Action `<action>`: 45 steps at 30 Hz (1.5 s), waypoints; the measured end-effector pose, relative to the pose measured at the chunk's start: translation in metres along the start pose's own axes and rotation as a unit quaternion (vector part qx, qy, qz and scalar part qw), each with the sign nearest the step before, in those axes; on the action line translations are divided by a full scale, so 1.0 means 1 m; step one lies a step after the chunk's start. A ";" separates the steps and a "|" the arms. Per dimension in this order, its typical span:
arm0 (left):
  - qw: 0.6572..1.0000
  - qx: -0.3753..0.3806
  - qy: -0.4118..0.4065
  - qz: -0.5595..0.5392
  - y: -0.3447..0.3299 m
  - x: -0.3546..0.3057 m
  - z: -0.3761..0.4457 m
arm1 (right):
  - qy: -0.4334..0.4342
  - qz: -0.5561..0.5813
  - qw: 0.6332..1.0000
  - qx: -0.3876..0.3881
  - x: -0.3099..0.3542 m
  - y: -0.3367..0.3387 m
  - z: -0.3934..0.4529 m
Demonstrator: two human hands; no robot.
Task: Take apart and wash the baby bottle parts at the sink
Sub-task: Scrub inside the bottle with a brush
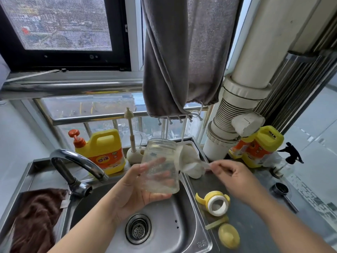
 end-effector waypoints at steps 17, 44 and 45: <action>0.990 -0.040 0.000 0.138 -0.007 0.002 -0.001 | 0.051 -0.019 0.998 0.006 0.015 -0.017 -0.022; 0.993 -0.021 0.016 0.116 0.005 0.011 -0.001 | 0.096 -0.121 0.987 -0.040 -0.020 -0.006 -0.029; 0.993 -0.011 0.015 0.118 0.007 0.010 -0.002 | 0.093 -0.118 0.988 -0.042 -0.021 -0.005 -0.029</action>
Point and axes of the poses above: each hand's wrist, its own z-axis towards the middle knuckle, its own y-axis out of the back of the hand, x = y × z, the point moved 4 cm from there along z, towards the middle knuckle, and after that the axes turned 5 degrees about -x, right-handed, at the moved point
